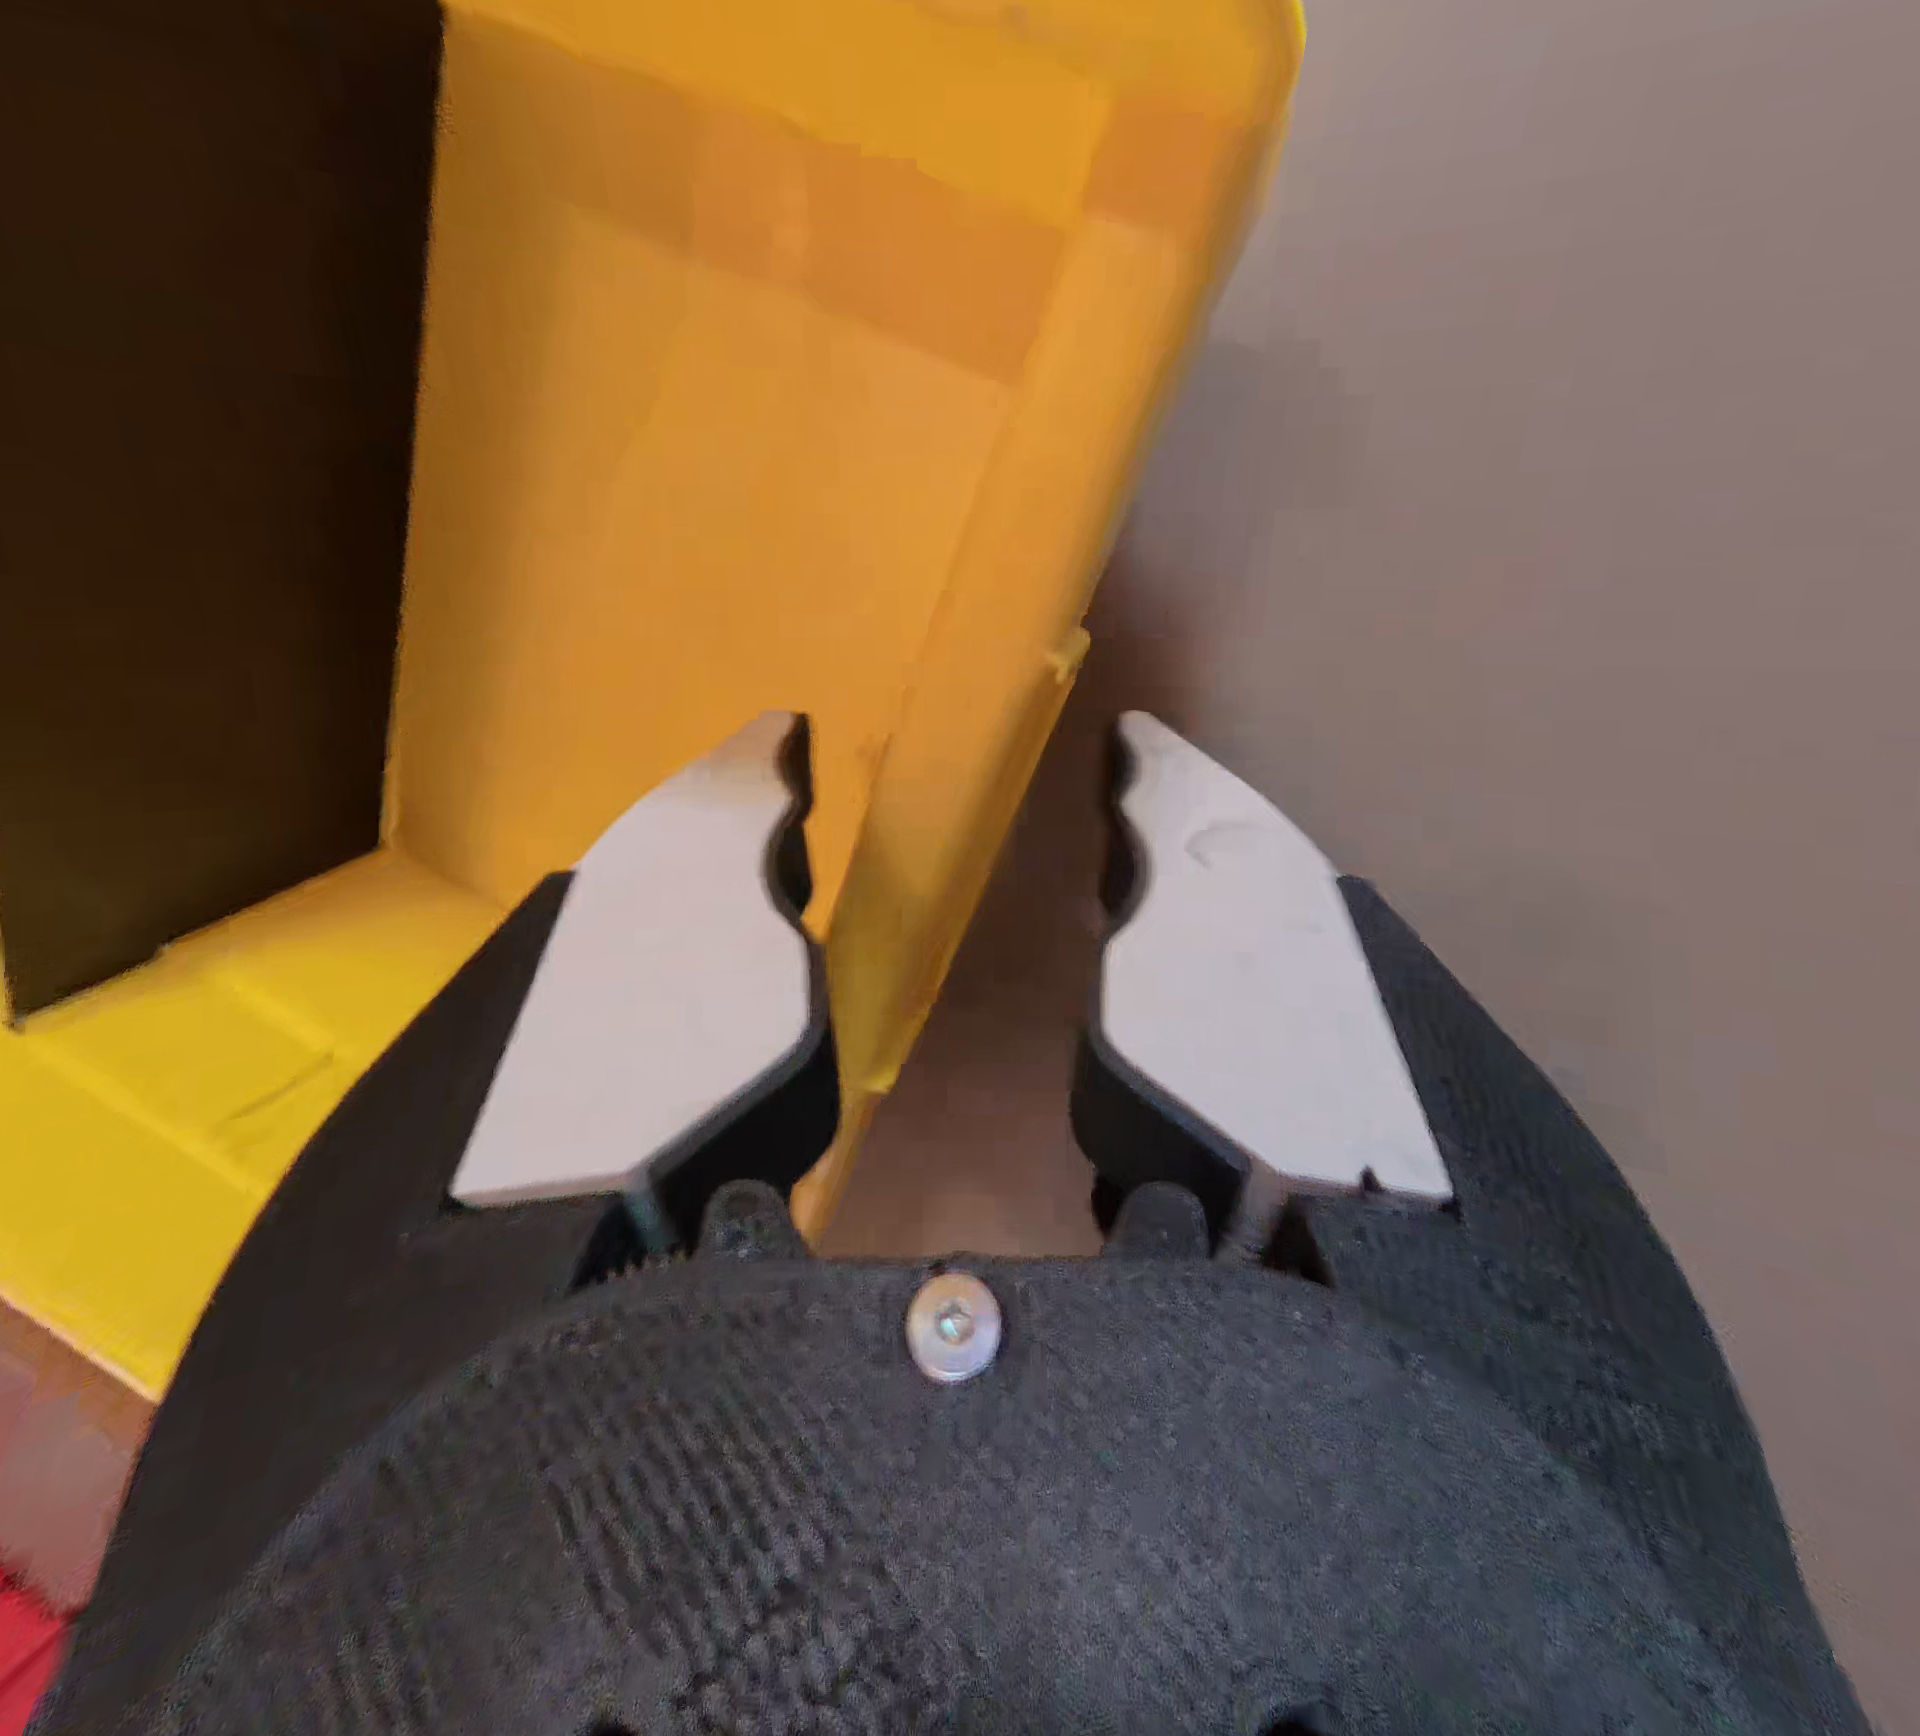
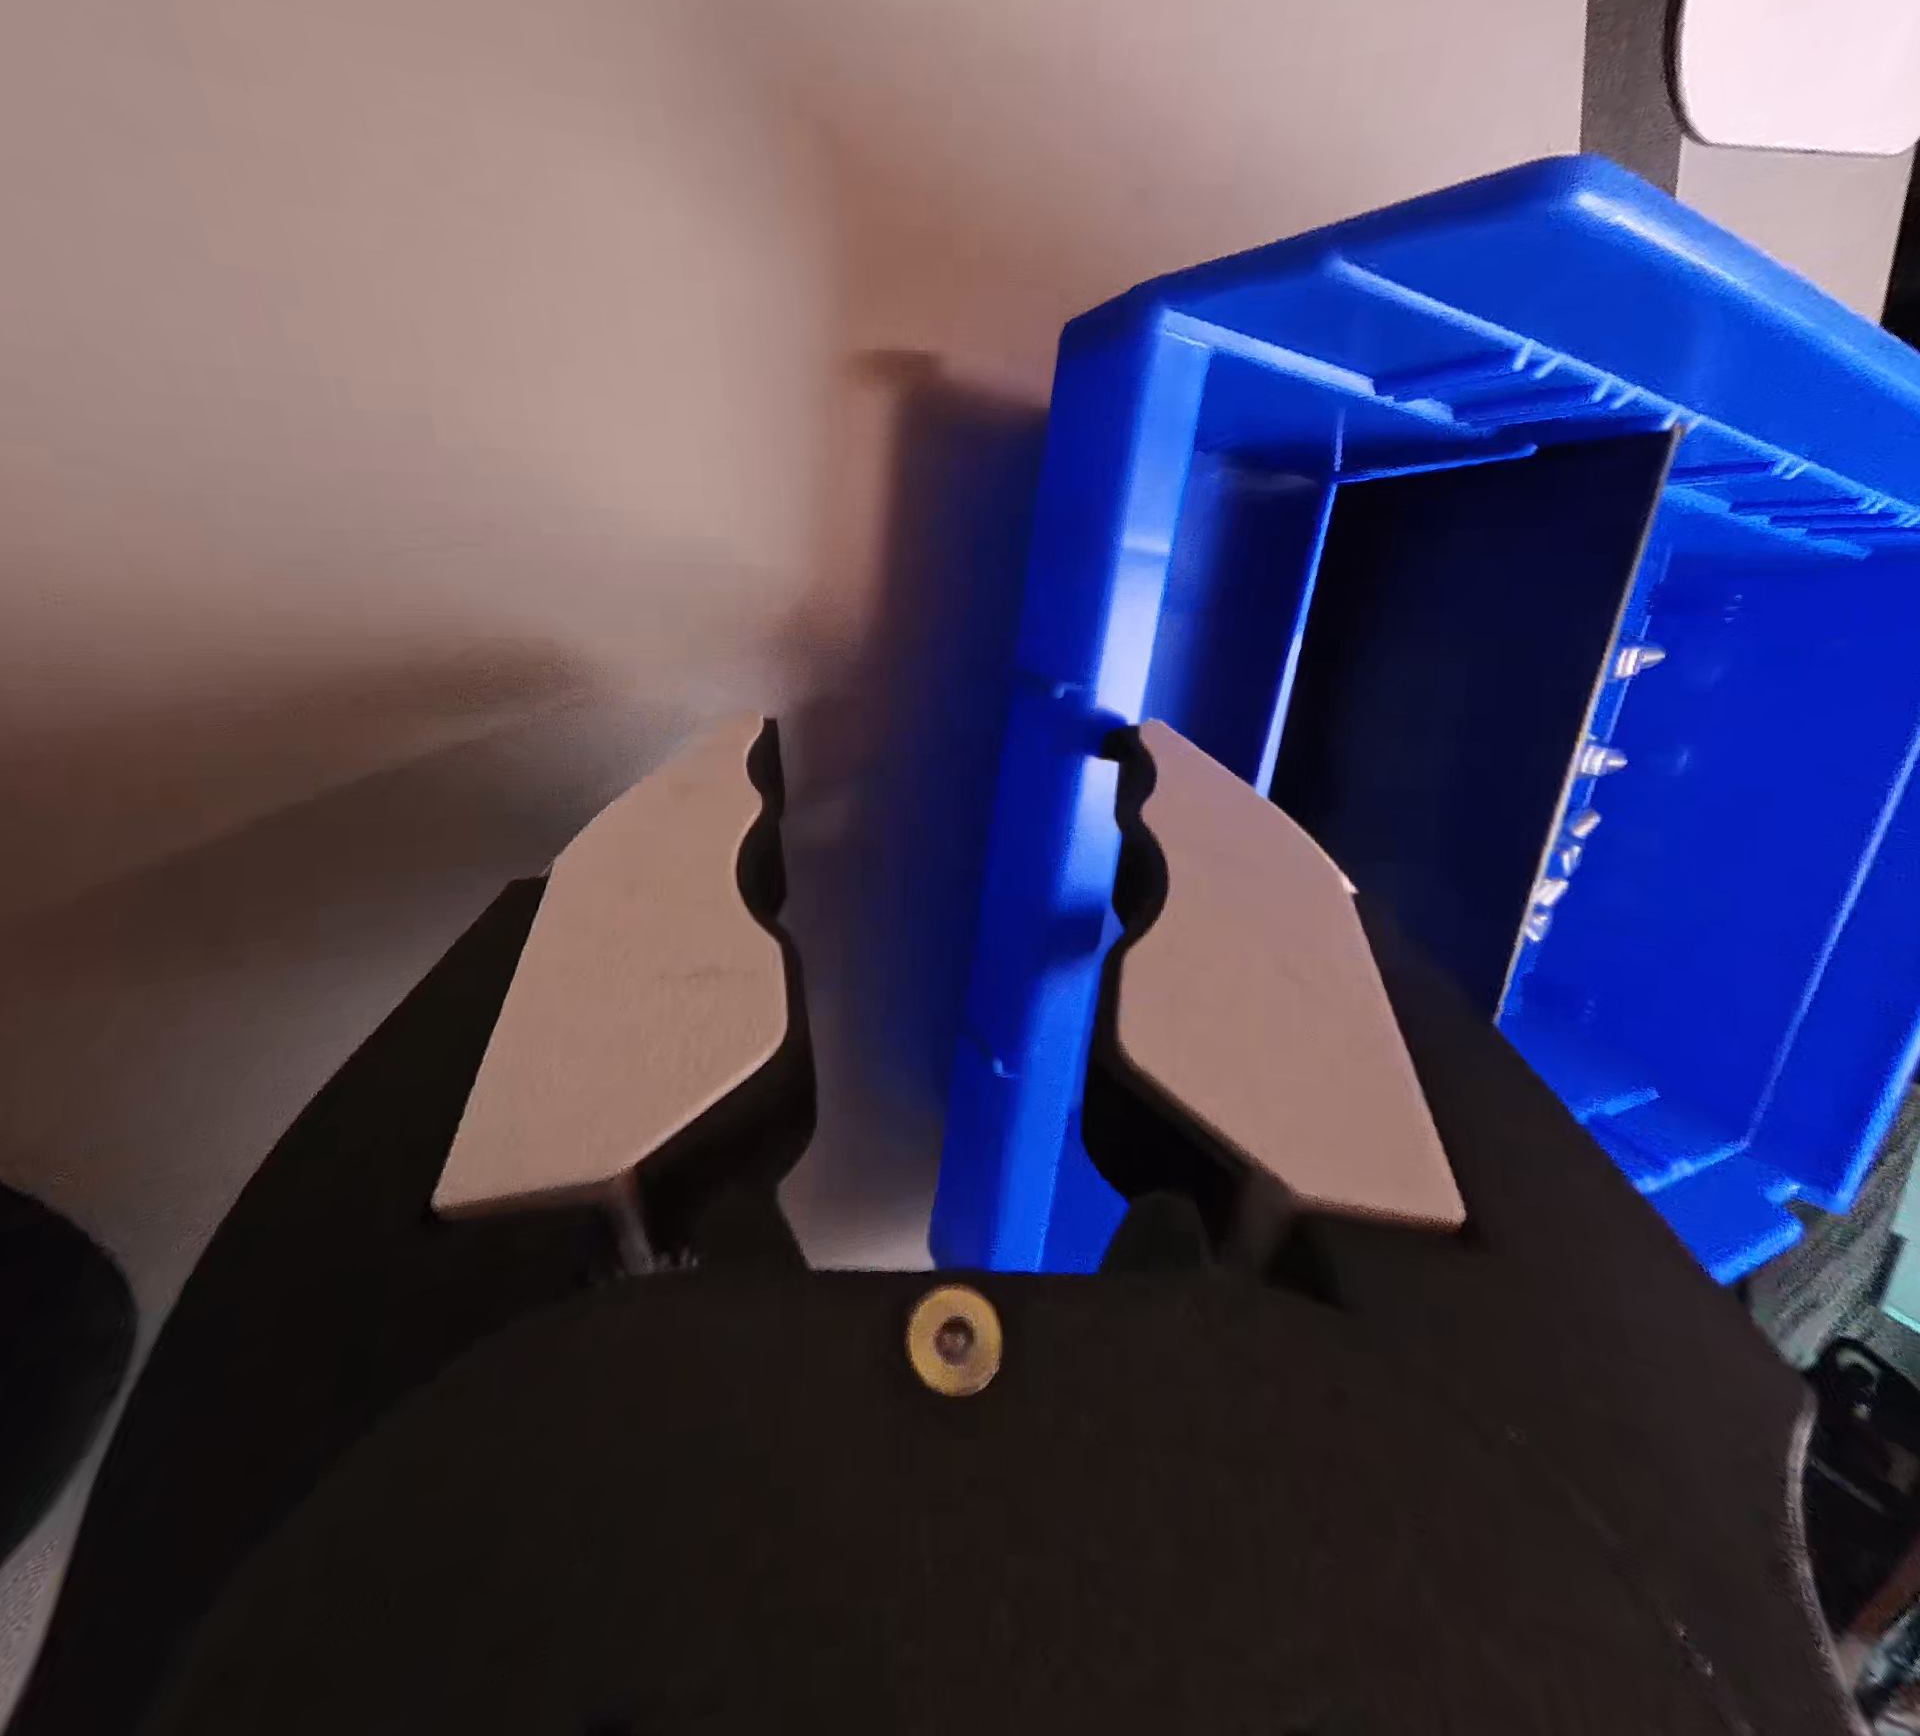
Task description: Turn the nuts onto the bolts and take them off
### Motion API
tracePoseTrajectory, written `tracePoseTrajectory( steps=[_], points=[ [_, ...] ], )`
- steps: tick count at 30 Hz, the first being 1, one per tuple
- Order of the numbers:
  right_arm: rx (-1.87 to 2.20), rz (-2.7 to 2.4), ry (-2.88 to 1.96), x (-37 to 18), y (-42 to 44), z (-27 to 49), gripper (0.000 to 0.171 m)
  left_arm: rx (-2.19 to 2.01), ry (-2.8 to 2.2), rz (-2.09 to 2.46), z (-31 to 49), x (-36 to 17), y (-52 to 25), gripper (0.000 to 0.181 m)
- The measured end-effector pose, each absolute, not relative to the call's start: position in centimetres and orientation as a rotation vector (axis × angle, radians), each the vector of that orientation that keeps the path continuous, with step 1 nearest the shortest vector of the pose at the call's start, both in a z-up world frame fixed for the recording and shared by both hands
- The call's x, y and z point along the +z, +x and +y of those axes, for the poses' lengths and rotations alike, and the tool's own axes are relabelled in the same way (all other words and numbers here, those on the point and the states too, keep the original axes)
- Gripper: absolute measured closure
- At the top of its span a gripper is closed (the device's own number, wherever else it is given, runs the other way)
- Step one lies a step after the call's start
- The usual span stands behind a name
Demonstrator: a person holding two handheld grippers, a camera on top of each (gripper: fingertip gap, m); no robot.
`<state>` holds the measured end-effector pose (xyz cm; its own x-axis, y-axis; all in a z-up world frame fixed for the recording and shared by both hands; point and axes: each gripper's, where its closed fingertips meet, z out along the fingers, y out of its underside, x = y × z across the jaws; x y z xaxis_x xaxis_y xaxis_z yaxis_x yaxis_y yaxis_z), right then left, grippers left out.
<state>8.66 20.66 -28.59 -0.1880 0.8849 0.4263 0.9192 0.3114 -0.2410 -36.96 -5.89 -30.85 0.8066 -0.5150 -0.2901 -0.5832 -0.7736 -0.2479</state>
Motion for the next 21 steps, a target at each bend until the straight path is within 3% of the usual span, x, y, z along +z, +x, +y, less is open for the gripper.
tracePoseTrajectory(
  steps=[1, 4, 8, 11, 21],
  points=[
    [-0.099, -2.109, -1.596, -28.7, 8.4, 21.0, 0.111, 0.315, -2.641, 0.882, -5.3, -30.7, -36.7, 0.14],
    [-0.063, -2.091, -1.646, -28.2, 7.4, 21.8, 0.118, 0.356, -2.553, 0.999, -3.3, -30.4, -35.1, 0.153],
    [-0.185, -2.108, -1.669, -29.3, 7.6, 23.9, 0.115, 0.301, -2.499, 1.036, -0.3, -30.6, -31.2, 0.153],
    [-0.231, -2.144, -1.623, -30.5, 7.3, 24.2, 0.14, 0.335, -2.467, 1.09, 1.5, -30.6, -28.7, 0.153],
    [-0.147, -2.193, -1.4, -30.4, 5.5, 16.1, 0.139, 0.221, -2.192, 1.432, 7.9, -30.6, -15.5, 0.153]
  ],
)
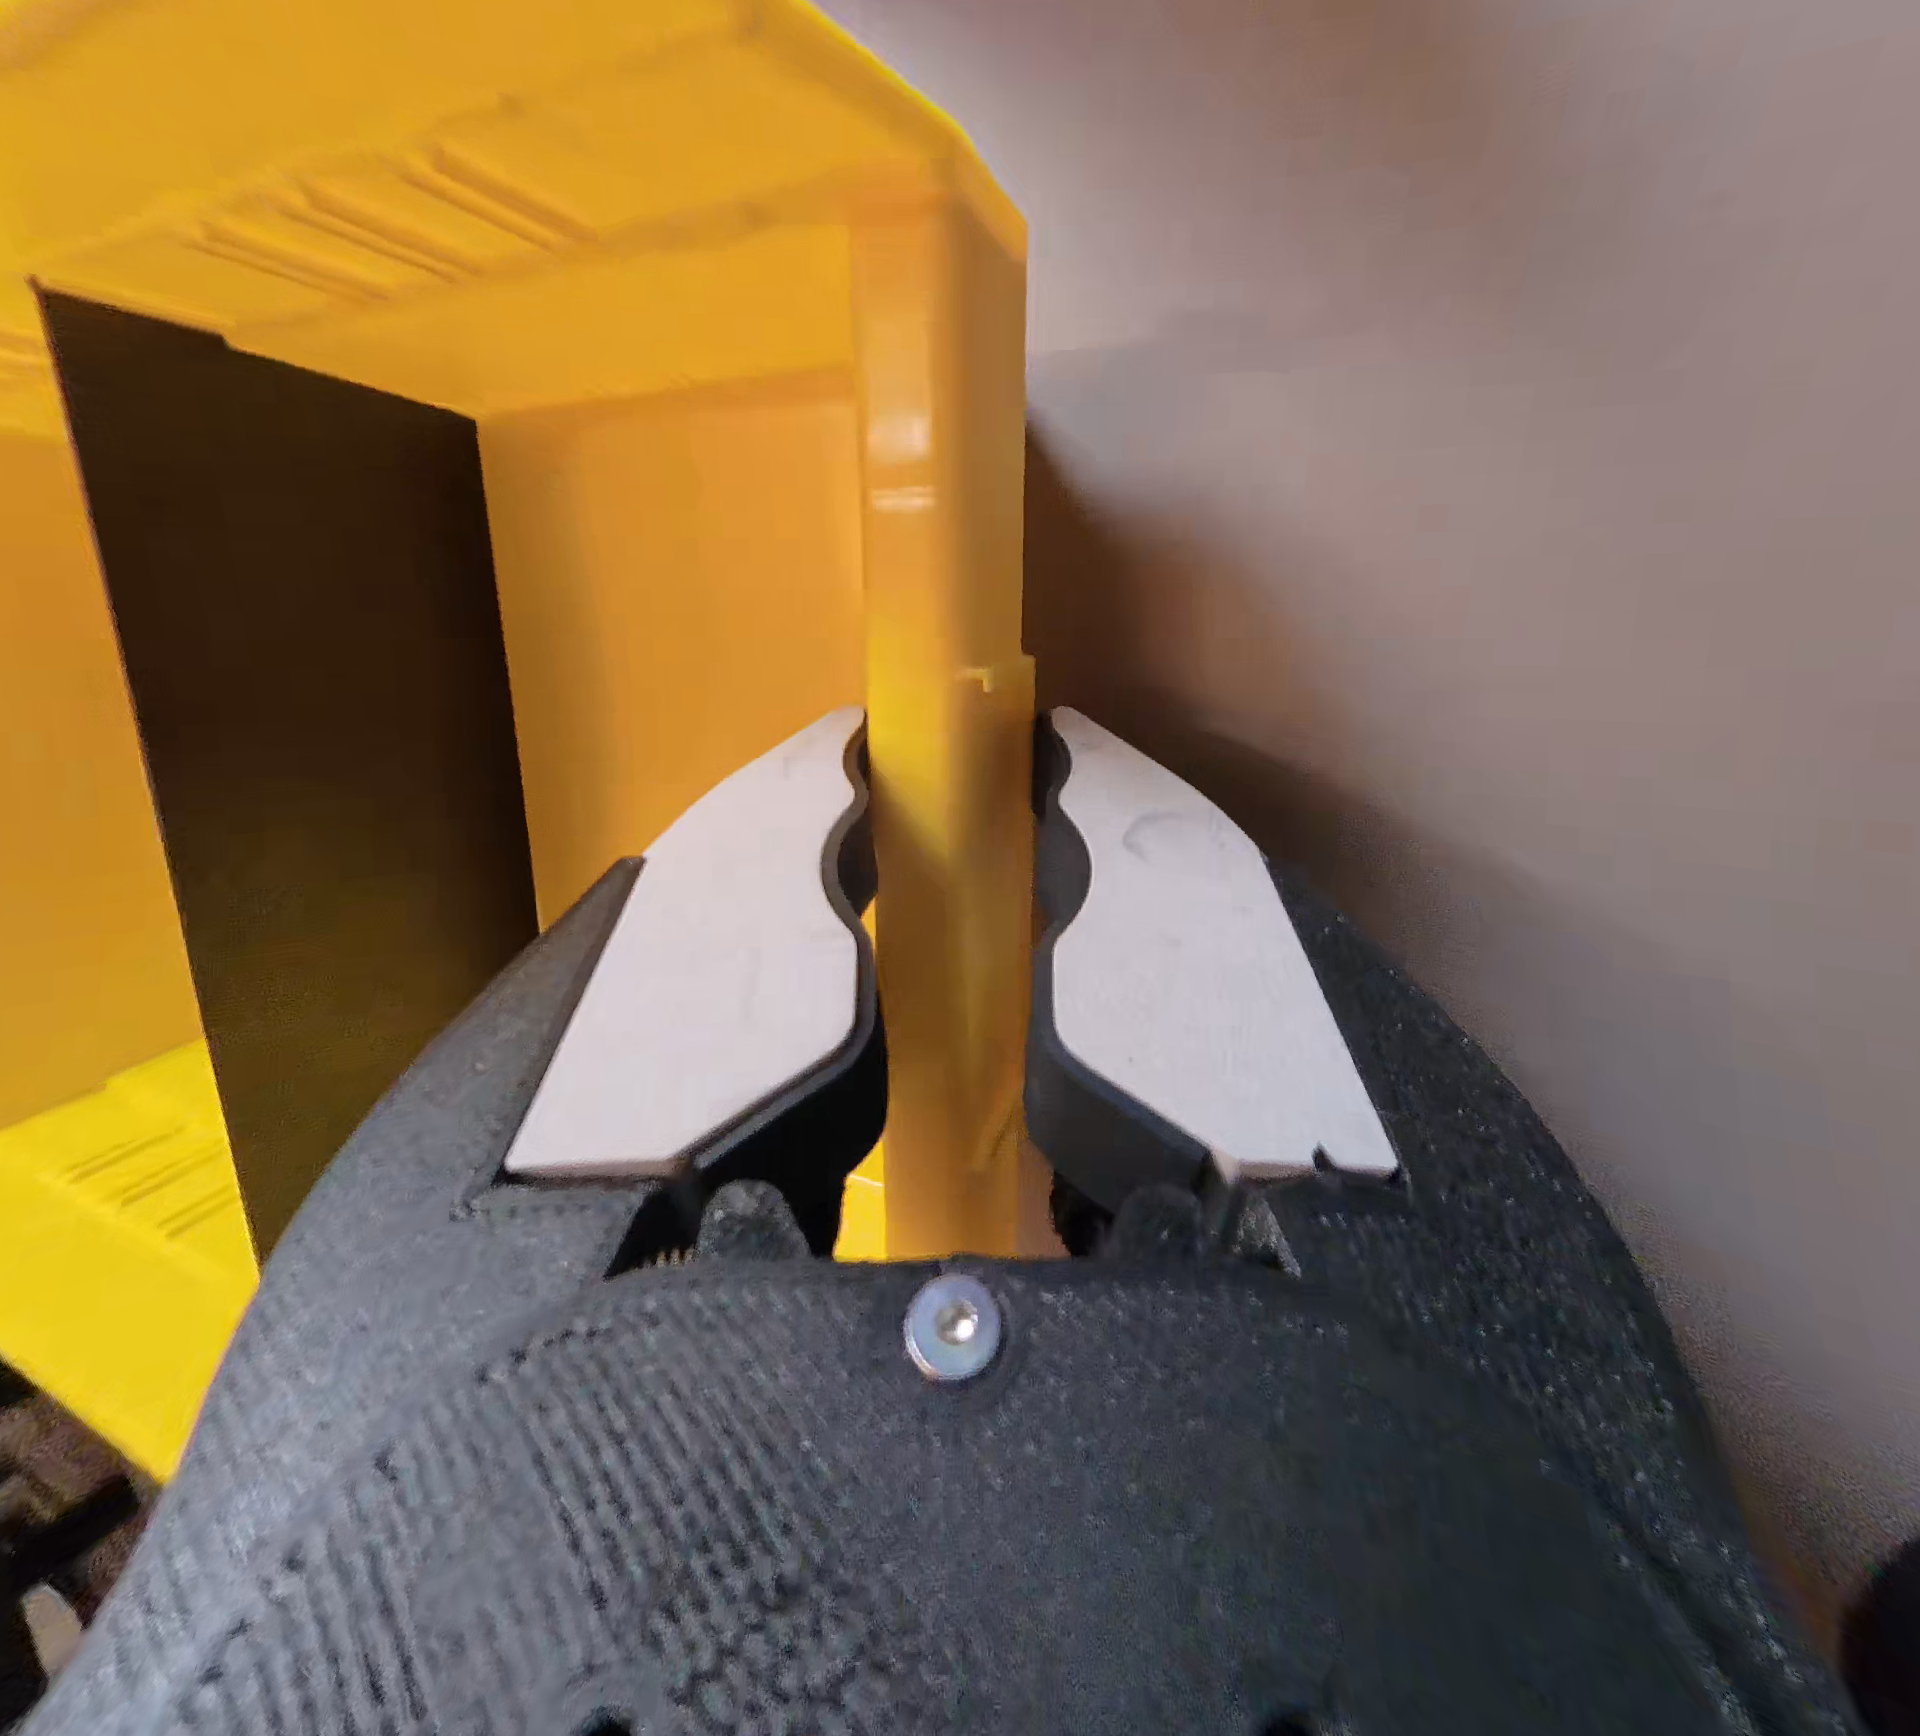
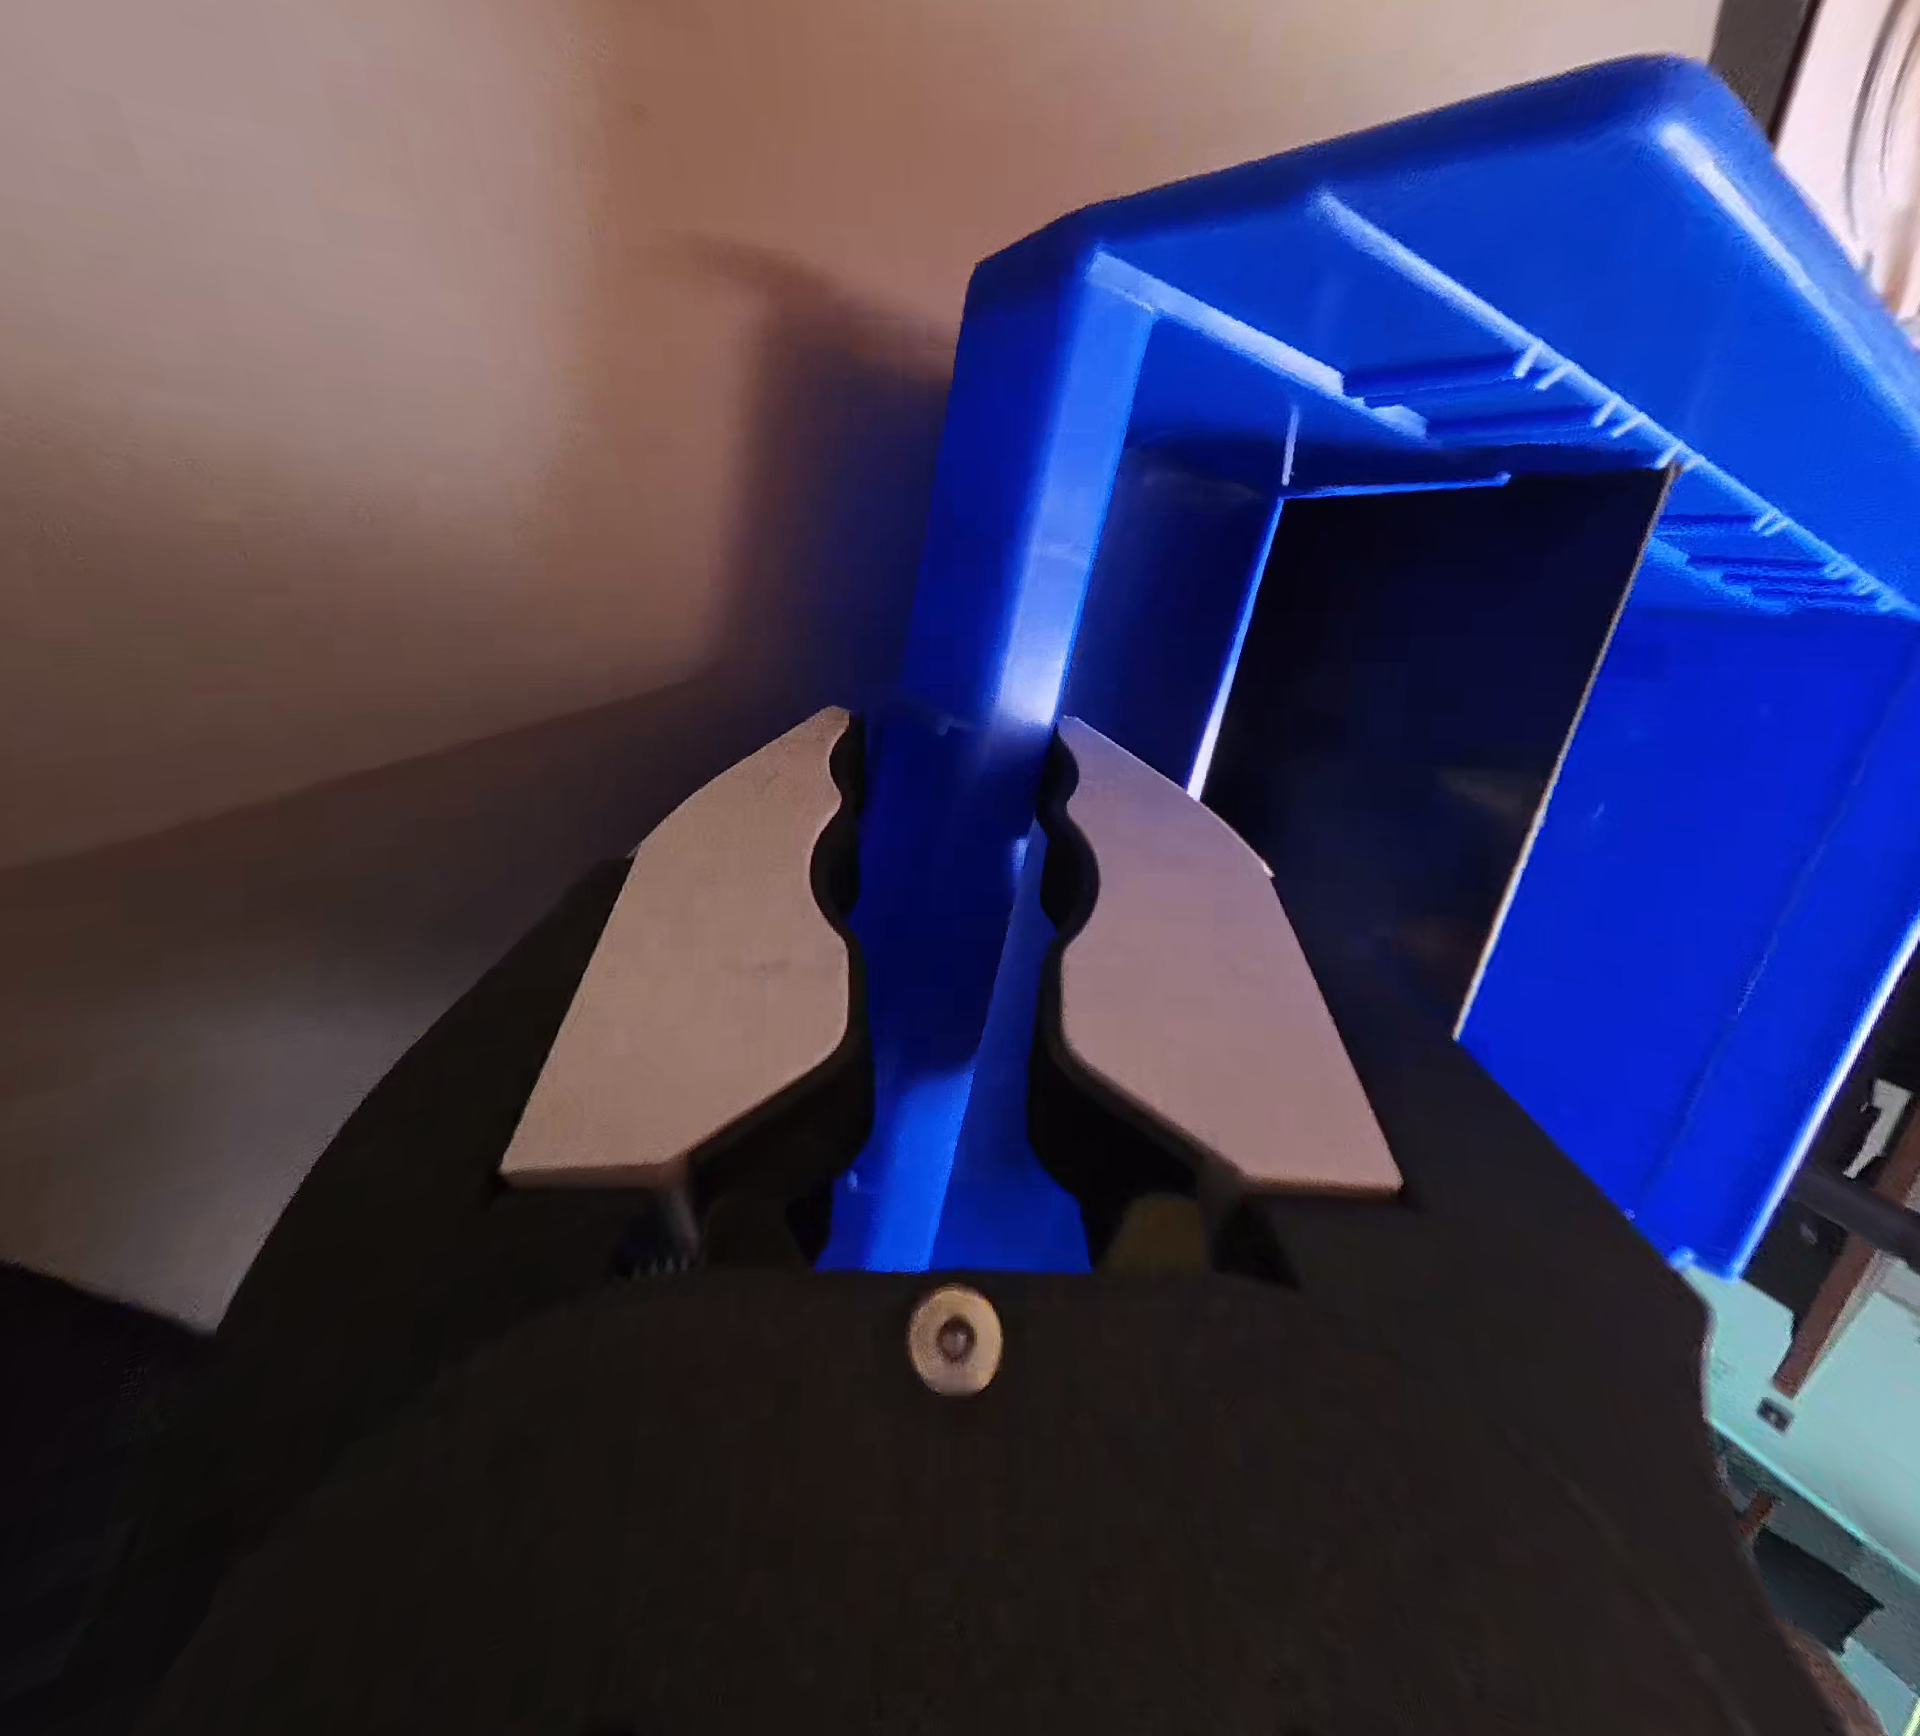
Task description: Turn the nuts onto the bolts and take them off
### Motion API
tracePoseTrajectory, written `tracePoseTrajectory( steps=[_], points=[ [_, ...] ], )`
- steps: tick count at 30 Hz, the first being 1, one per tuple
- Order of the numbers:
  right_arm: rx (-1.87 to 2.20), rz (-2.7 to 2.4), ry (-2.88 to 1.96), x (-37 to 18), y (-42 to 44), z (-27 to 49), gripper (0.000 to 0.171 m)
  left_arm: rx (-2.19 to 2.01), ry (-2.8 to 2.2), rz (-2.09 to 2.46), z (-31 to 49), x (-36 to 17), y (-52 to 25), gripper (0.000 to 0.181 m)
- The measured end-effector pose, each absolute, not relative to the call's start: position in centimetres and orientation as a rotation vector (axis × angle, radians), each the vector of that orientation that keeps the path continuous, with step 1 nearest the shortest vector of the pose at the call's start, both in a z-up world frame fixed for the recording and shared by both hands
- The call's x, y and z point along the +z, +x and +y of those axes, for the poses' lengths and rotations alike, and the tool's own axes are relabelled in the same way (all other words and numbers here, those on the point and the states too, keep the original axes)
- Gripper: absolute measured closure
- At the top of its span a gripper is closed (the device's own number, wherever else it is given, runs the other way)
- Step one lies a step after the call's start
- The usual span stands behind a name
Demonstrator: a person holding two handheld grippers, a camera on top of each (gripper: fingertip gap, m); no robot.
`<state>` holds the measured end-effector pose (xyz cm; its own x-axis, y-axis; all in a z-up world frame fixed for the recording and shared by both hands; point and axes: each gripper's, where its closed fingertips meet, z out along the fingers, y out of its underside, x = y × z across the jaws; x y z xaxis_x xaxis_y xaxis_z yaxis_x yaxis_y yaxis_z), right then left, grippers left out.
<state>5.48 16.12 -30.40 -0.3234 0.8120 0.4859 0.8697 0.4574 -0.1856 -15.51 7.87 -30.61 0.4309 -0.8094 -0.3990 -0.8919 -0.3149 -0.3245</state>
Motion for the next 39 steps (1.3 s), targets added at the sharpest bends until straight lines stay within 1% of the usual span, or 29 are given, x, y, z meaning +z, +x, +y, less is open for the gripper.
tracePoseTrajectory(
  steps=[4, 6, 7, 8, 9, 11, 13, 16, 18, 20, 21, 22, 24, 25, 28, 29, 30, 31, 32, 37, 39],
  points=[
    [-0.133, -2.19, -1.31, -30.3, 6.2, 11.6, 0.14, 0.263, -2.091, 1.477, 10.9, -30.2, -12.6, 0.151],
    [-0.143, -2.159, -1.263, -30.0, 6.6, 9.3, 0.139, 0.286, -2.058, 1.414, 12.0, -29.5, -11.9, 0.147],
    [-0.091, -2.118, -1.245, -29.4, 6.5, 7.6, 0.136, 0.283, -2.038, 1.364, 12.2, -28.8, -11.6, 0.145],
    [-0.009, -2.073, -1.251, -28.5, 6.4, 5.5, 0.129, 0.276, -2.009, 1.303, 12.2, -27.9, -11.4, 0.142],
    [0.101, -2.028, -1.271, -27.5, 6.6, 3.3, 0.128, 0.265, -1.972, 1.229, 12.1, -26.7, -11.2, 0.142],
    [0.361, -1.89, -1.303, -24.9, 7.0, -0.7, 0.128, 0.19, -1.919, 1.083, 10.8, -24.6, -10.6, 0.141],
    [0.532, -1.726, -1.362, -22.7, 8.5, -2.5, 0.13, 0.052, -1.889, 0.936, 8.8, -23.0, -9.6, 0.142],
    [0.584, -1.376, -1.492, -20.7, 12.2, -0.6, 0.132, -0.16, -1.868, 0.734, 5.4, -21.6, -7.2, 0.143],
    [0.551, -1.084, -1.554, -20.0, 15.6, 2.9, 0.133, -0.278, -1.863, 0.598, 3.6, -21.3, -5.3, 0.142],
    [0.472, -0.864, -1.603, -20.7, 18.7, 6.9, 0.132, -0.383, -1.861, 0.435, 2.5, -21.5, -3.6, 0.141],
    [0.439, -0.82, -1.65, -21.9, 19.5, 8.4, 0.125, -0.441, -1.859, 0.361, 2.1, -21.7, -2.7, 0.138],
    [0.427, -0.799, -1.71, -23.2, 19.8, 9.7, 0.114, -0.474, -1.857, 0.292, 2.1, -22.1, -2.0, 0.135],
    [0.458, -0.783, -1.823, -25.0, 19.2, 11.1, 0.103, -0.53, -1.845, 0.174, 2.8, -22.9, -0.8, 0.13],
    [0.466, -0.771, -1.834, -24.9, 18.8, 11.7, 0.101, -0.548, -1.849, 0.138, 3.4, -23.5, -0.1, 0.127],
    [0.494, -0.749, -1.877, -24.8, 17.5, 13.3, 0.112, -0.519, -1.89, 0.125, 6.0, -25.2, 1.0, 0.127],
    [0.511, -0.739, -1.907, -25.2, 17.2, 13.7, 0.118, -0.518, -1.898, 0.123, 6.7, -25.3, 1.3, 0.127],
    [0.537, -0.736, -1.923, -25.6, 16.9, 14.0, 0.129, -0.492, -1.913, 0.125, 7.4, -25.6, 1.2, 0.135],
    [0.557, -0.735, -1.927, -25.8, 16.7, 14.1, 0.145, -0.452, -1.929, 0.132, 8.0, -25.8, 1.0, 0.141],
    [0.544, -0.716, -1.928, -25.9, 16.8, 14.4, 0.152, -0.423, -1.924, 0.13, 8.4, -25.7, 0.8, 0.145],
    [0.422, -0.659, -1.864, -24.6, 17.9, 14.8, 0.156, -0.229, -1.908, 0.194, 9.4, -25.2, 1.2, 0.156],
    [0.369, -0.632, -1.807, -23.1, 18.5, 14.4, 0.158, -0.247, -1.898, 0.189, 9.4, -24.5, 1.5, 0.158]
  ],
)
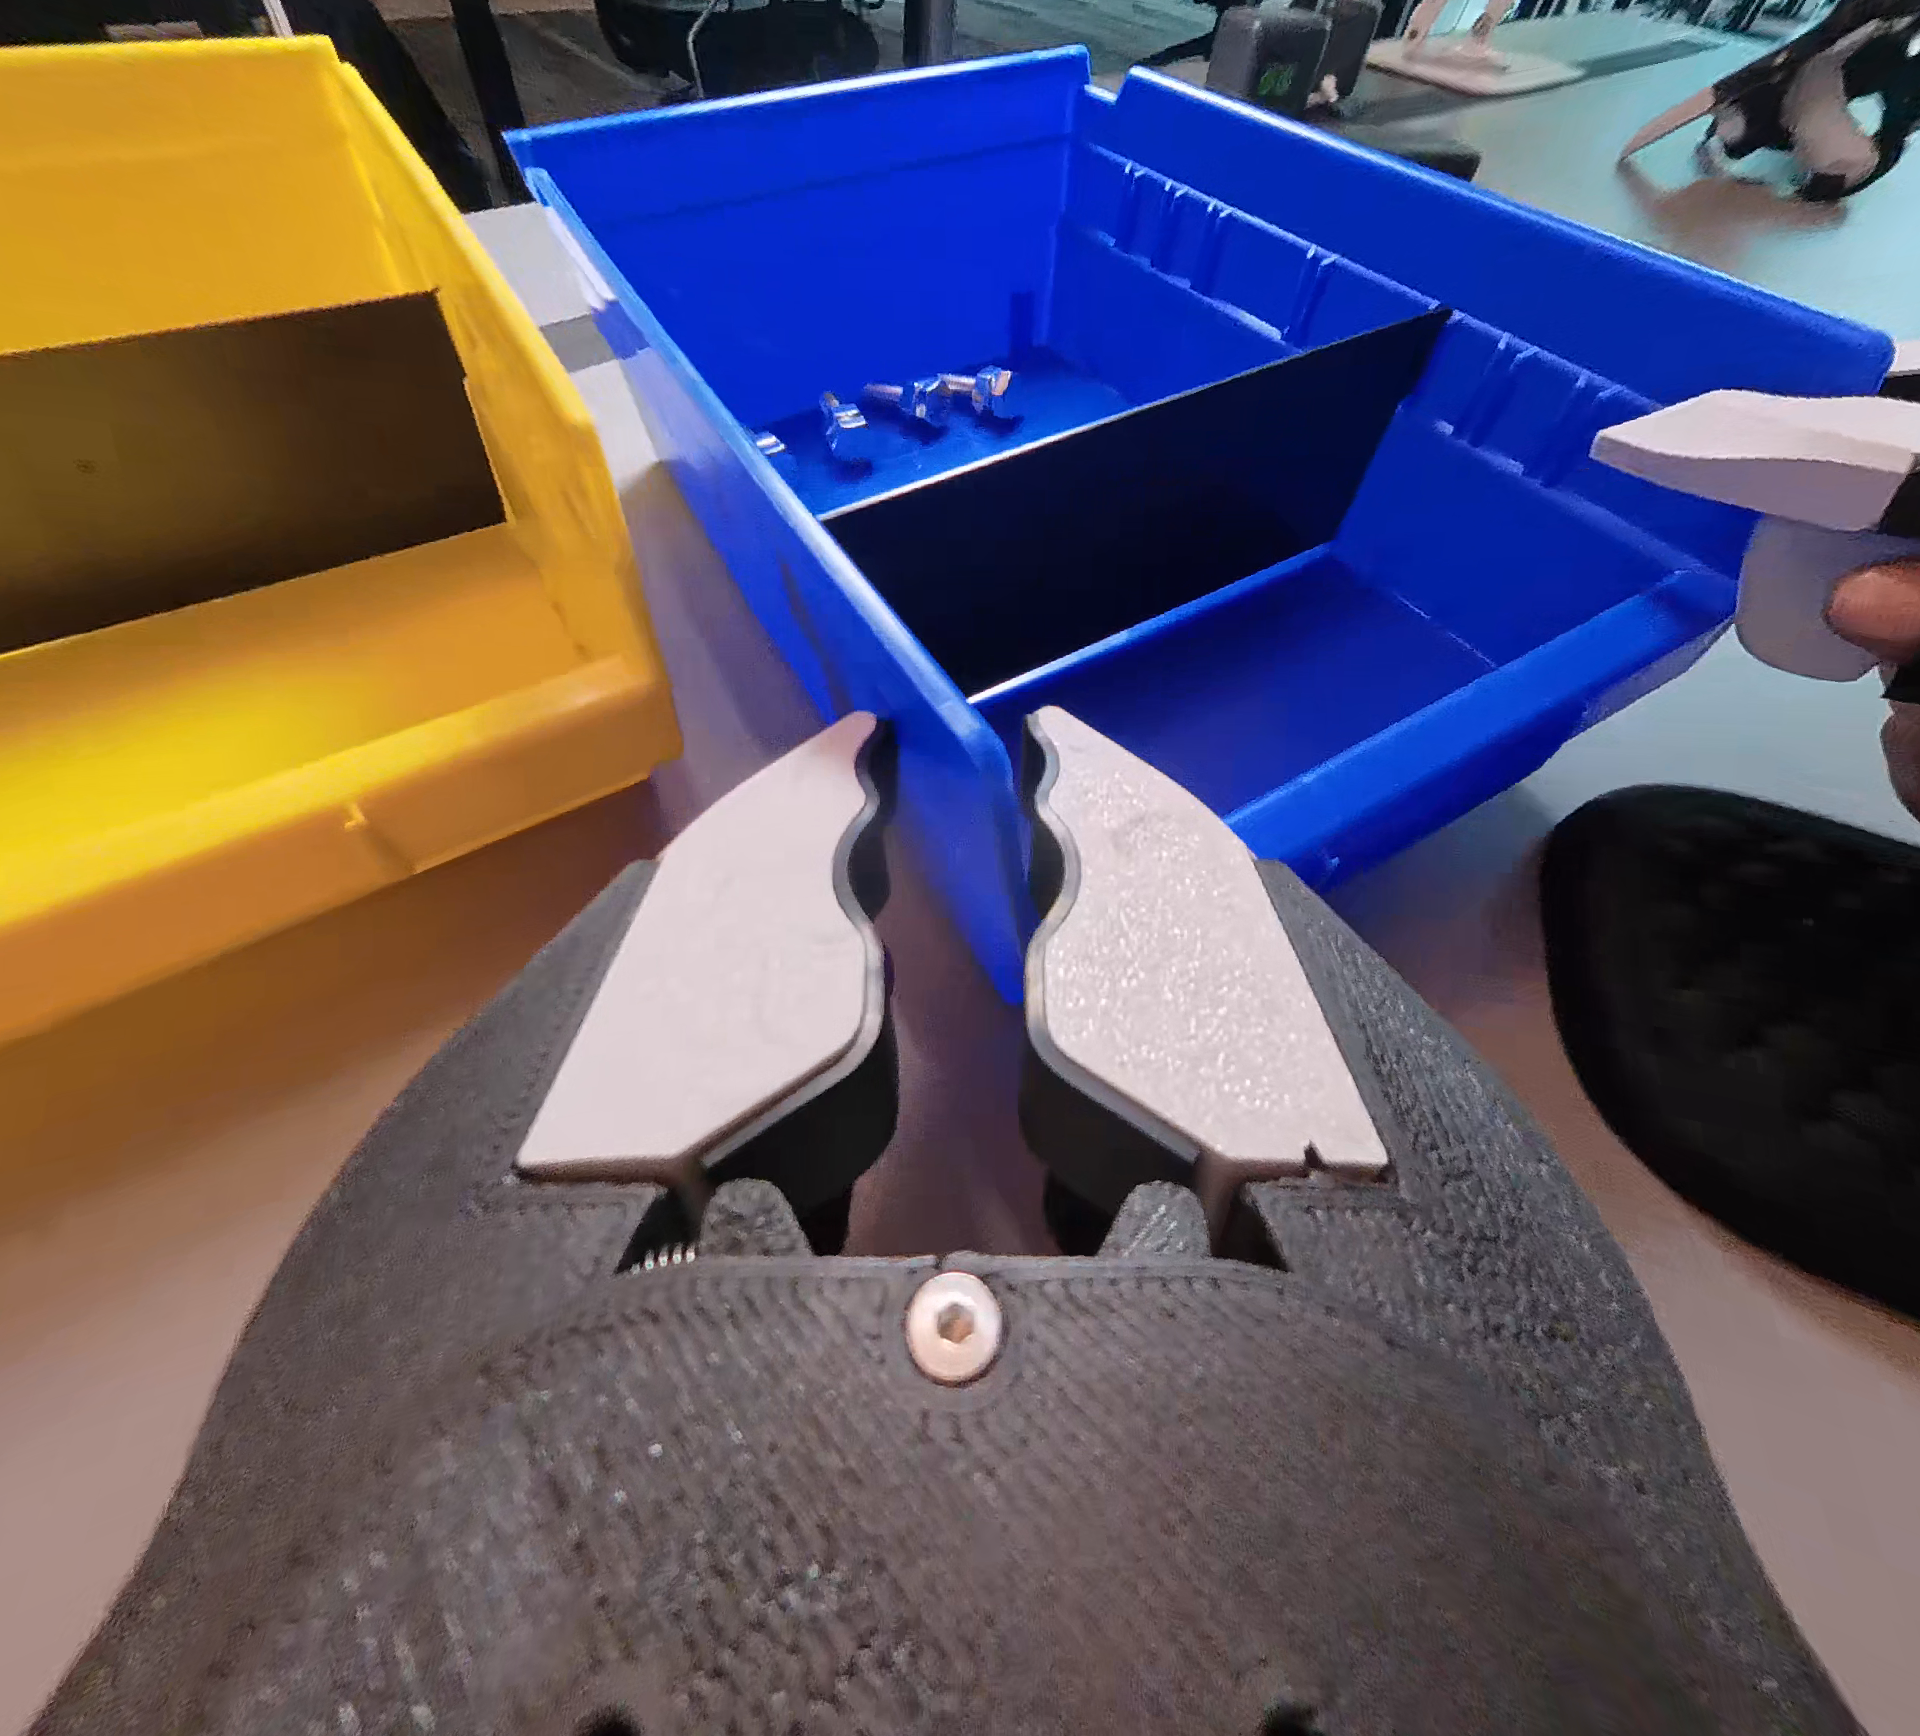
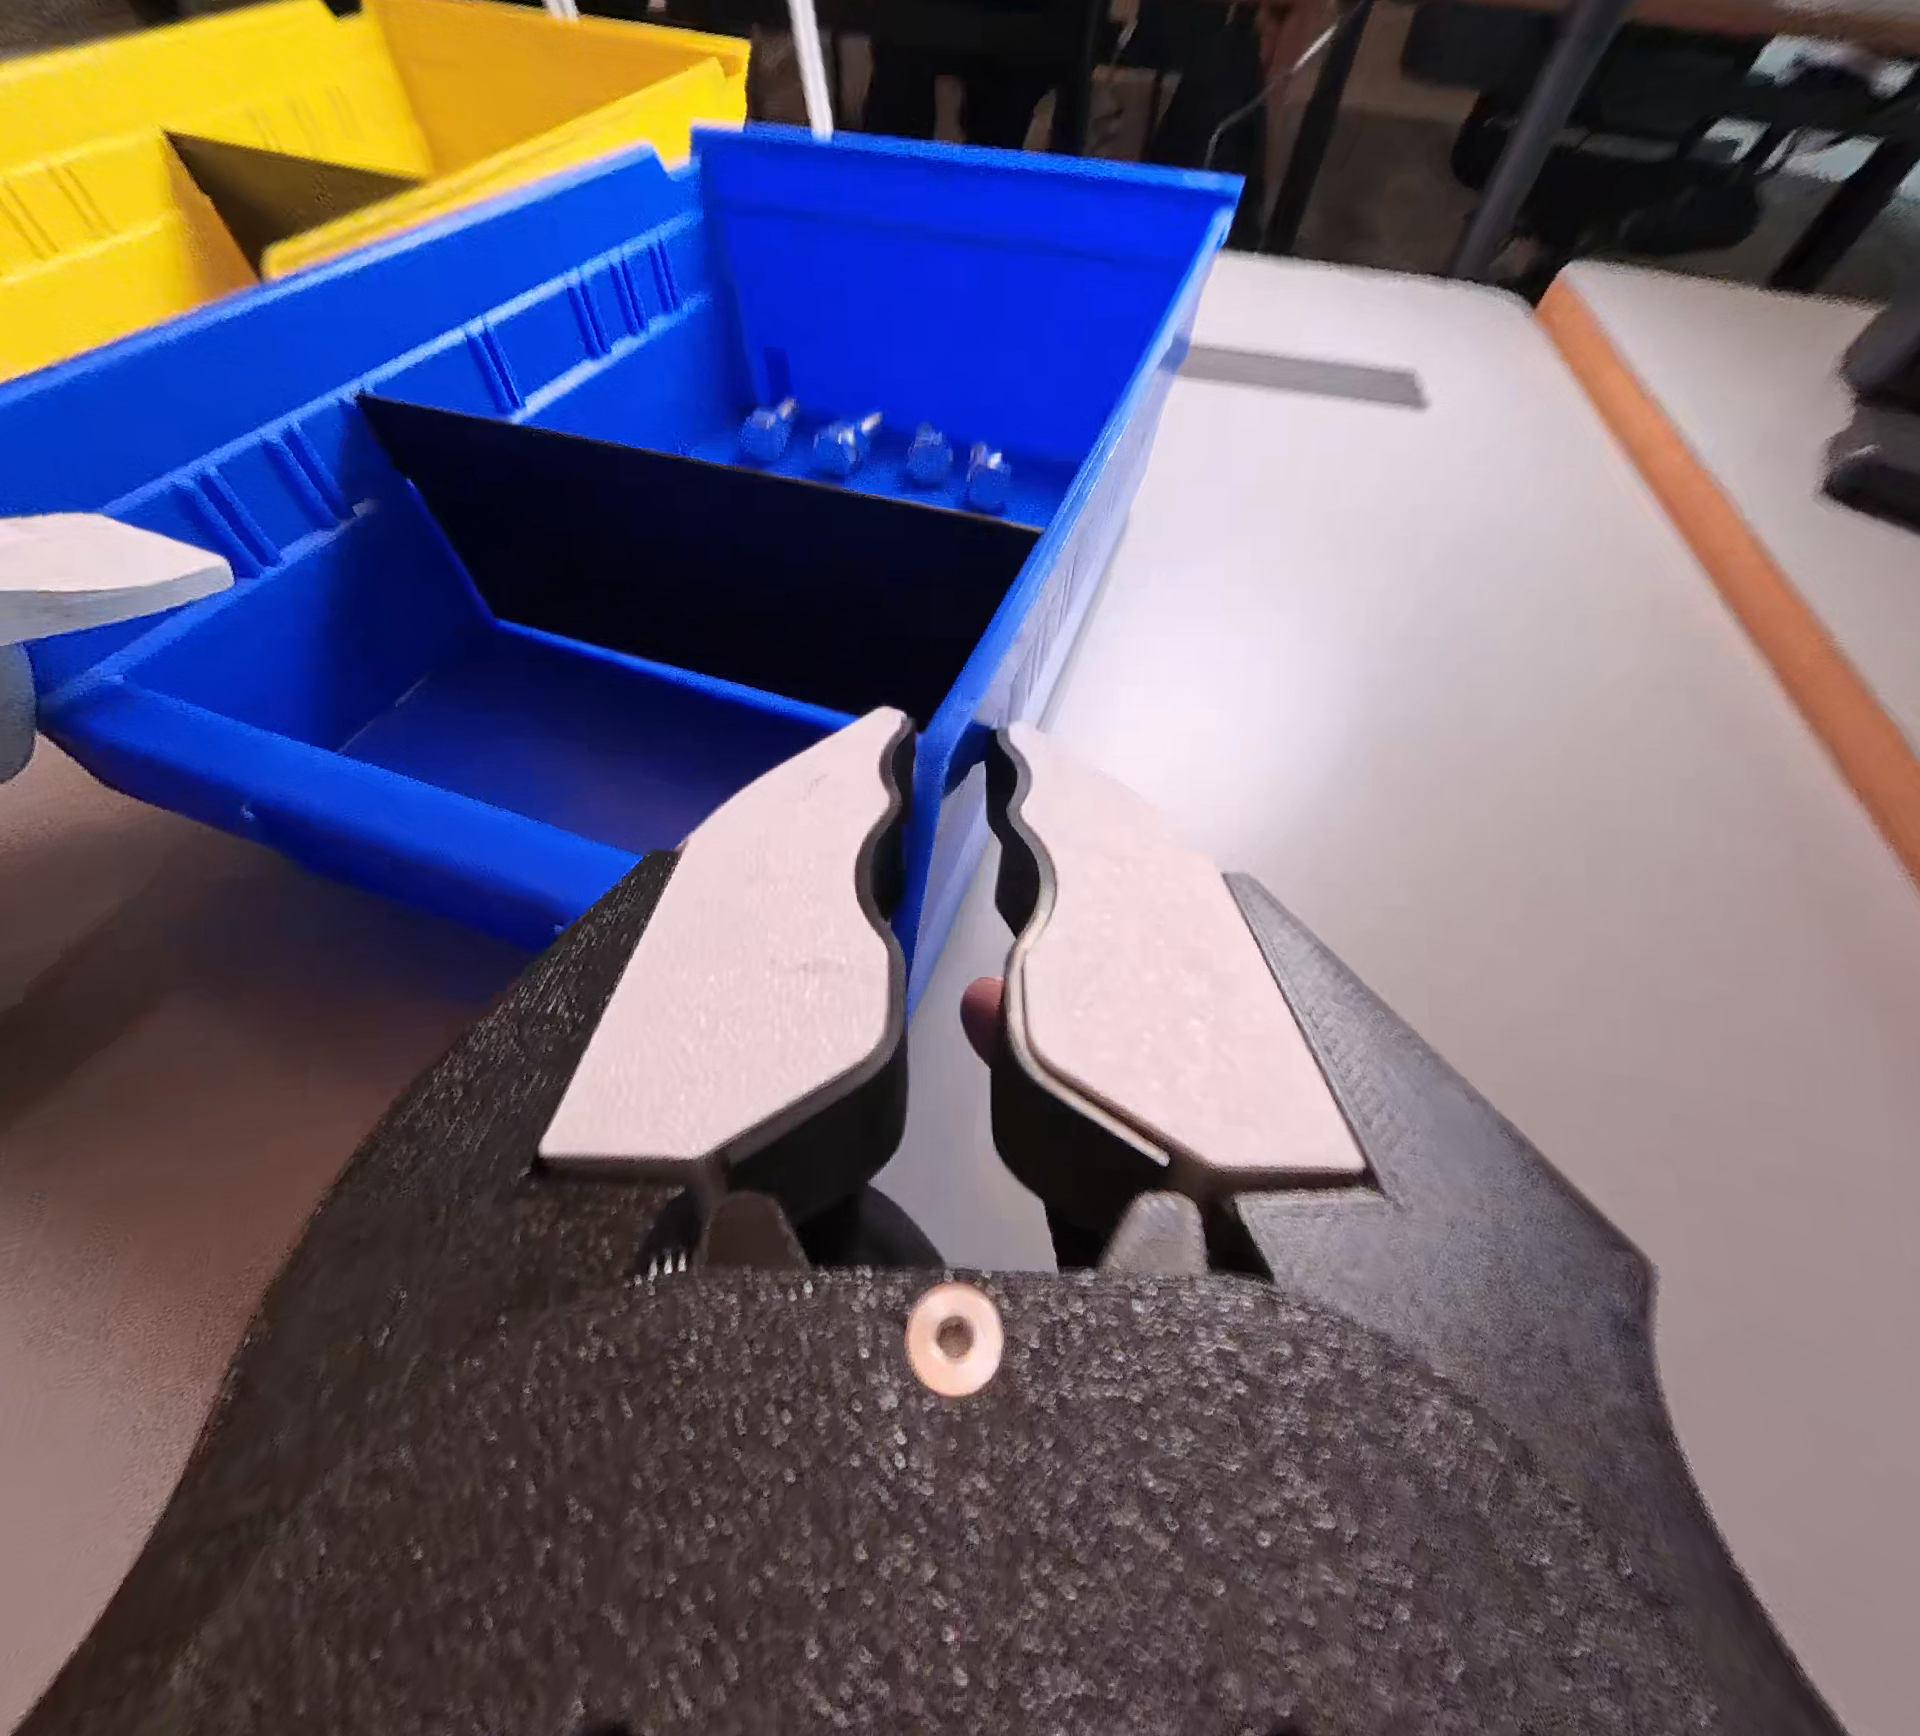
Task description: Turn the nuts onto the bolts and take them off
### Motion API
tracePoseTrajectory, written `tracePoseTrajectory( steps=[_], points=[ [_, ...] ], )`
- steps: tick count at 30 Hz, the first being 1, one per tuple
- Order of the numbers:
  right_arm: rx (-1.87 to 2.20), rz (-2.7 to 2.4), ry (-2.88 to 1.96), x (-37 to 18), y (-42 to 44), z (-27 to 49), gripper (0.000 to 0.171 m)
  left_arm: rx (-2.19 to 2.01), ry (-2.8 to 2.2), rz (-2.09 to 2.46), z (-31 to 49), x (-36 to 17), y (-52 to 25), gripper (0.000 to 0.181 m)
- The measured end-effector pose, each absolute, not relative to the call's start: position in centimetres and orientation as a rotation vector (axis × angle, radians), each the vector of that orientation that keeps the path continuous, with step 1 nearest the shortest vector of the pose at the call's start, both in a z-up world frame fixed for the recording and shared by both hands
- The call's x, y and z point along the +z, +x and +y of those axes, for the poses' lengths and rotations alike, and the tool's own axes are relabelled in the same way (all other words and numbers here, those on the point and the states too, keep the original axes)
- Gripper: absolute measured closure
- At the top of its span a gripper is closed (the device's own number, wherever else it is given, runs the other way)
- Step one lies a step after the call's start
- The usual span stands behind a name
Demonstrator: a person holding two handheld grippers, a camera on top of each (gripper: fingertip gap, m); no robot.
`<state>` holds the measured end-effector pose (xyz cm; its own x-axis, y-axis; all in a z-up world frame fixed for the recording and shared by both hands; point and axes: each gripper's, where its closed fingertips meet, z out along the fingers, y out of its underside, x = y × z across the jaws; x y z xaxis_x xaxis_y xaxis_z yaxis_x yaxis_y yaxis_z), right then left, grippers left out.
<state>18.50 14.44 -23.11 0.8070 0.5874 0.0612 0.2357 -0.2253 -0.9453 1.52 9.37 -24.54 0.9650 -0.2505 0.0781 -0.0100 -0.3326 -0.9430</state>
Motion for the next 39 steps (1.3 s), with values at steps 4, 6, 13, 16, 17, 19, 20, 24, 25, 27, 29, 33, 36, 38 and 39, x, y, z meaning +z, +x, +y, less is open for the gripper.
tracePoseTrajectory(
  steps=[4, 6, 13, 16, 17, 19, 20, 24, 25, 27, 29, 33, 36, 38, 39],
  points=[
    [0.323, -0.608, -1.697, -18.2, 18.7, 12.8, 0.162, -0.239, -1.83, 0.186, 8.5, -21.3, 1.2, 0.165],
    [0.29, -0.622, -1.643, -15.2, 18.5, 12.3, 0.162, -0.246, -1.783, 0.195, 7.9, -18.6, 0.9, 0.166],
    [0.304, -0.636, -1.448, -6.3, 15.3, 10.2, 0.162, -0.107, -1.632, 0.186, 5.7, -10.0, -2.6, 0.168],
    [0.383, -0.647, -1.362, -3.1, 12.7, 8.7, 0.161, -0.039, -1.579, 0.162, 3.6, -6.8, -5.3, 0.169],
    [0.415, -0.657, -1.336, -2.3, 11.6, 8.2, 0.161, -0.007, -1.568, 0.151, 2.9, -5.9, -6.5, 0.169],
    [0.461, -0.682, -1.296, -1.1, 9.0, 7.3, 0.16, 0.06, -1.554, 0.125, 1.2, -4.5, -8.9, 0.169],
    [0.483, -0.695, -1.283, -0.9, 7.6, 7.0, 0.16, 0.096, -1.551, 0.108, 0.3, -4.0, -10.2, 0.169],
    [0.594, -0.748, -1.257, -1.0, 1.7, 5.6, 0.161, 0.216, -1.562, 0.037, -3.3, -3.6, -15.2, 0.17],
    [0.629, -0.76, -1.253, -1.2, 0.2, 5.2, 0.161, 0.241, -1.566, 0.017, -4.1, -3.8, -16.5, 0.17],
    [0.694, -0.787, -1.246, -1.8, -3.0, 4.4, 0.161, 0.298, -1.58, -0.029, -5.9, -4.4, -19.2, 0.17],
    [0.755, -0.818, -1.242, -2.7, -6.3, 3.6, 0.16, 0.352, -1.593, -0.077, -7.6, -5.1, -21.8, 0.17],
    [0.869, -0.89, -1.244, -5.1, -12.8, 1.8, 0.159, 0.424, -1.629, -0.17, -10.6, -7.4, -27.2, 0.171],
    [0.943, -0.93, -1.275, -7.9, -16.9, 1.0, 0.159, 0.47, -1.669, -0.212, -12.1, -10.1, -30.4, 0.171],
    [0.976, -0.951, -1.305, -10.2, -19.0, 0.6, 0.159, 0.489, -1.702, -0.237, -12.6, -12.3, -32.2, 0.171],
    [0.986, -0.957, -1.322, -11.4, -19.9, 0.5, 0.158, 0.498, -1.724, -0.245, -12.7, -13.5, -33.0, 0.171]
  ],
)
